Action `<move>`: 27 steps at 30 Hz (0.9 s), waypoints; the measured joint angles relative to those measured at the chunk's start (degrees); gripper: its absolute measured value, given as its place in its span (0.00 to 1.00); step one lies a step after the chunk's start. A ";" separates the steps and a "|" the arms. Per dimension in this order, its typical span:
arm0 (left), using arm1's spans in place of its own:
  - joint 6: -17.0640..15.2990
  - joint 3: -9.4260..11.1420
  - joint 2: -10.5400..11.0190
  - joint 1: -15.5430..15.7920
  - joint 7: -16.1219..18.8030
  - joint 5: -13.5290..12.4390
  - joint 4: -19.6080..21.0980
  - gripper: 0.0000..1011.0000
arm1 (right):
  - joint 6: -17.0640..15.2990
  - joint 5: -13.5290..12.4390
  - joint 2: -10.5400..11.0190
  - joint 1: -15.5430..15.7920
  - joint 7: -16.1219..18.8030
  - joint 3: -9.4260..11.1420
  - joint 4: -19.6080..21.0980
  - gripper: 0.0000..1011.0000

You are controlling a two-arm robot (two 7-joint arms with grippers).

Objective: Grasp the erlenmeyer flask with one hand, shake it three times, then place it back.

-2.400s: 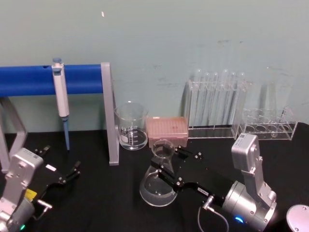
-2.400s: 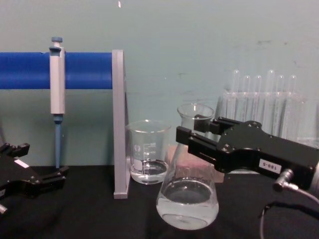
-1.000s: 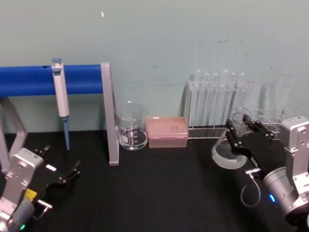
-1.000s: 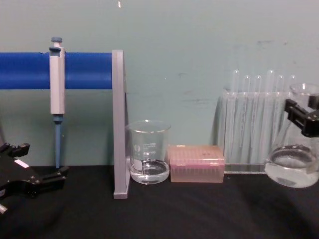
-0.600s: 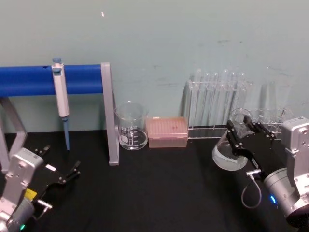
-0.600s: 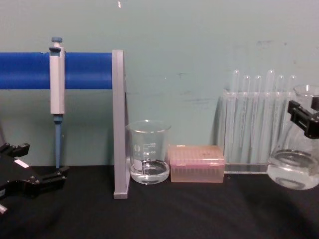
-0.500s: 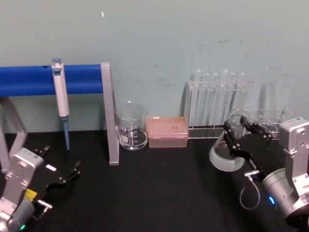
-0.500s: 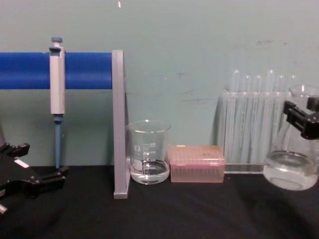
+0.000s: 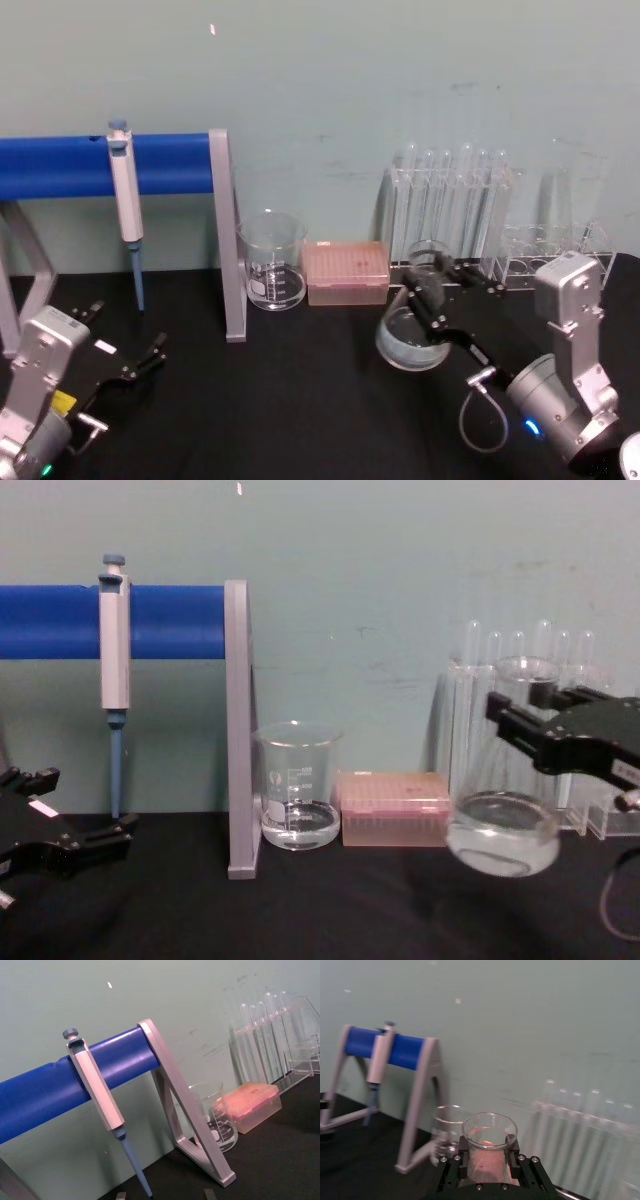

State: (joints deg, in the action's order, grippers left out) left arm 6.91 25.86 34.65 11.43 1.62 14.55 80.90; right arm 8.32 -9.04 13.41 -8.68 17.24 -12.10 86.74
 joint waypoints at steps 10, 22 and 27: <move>0.00 0.00 0.00 0.00 0.00 0.00 0.00 0.99 | 0.69 -3.13 1.50 -1.27 5.58 -3.41 -0.28 0.45; 0.00 0.00 0.00 0.00 0.00 0.00 0.00 0.99 | 1.50 -6.95 3.03 -3.12 10.48 -6.84 -1.62 0.45; 0.00 0.00 0.00 0.00 0.00 0.00 0.00 0.99 | 1.71 -7.59 3.43 -3.52 10.42 -7.56 -1.90 0.45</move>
State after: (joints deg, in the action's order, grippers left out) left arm 6.91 25.86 34.65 11.43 1.62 14.55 80.90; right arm 10.02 -16.63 16.84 -12.20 27.66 -19.65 84.84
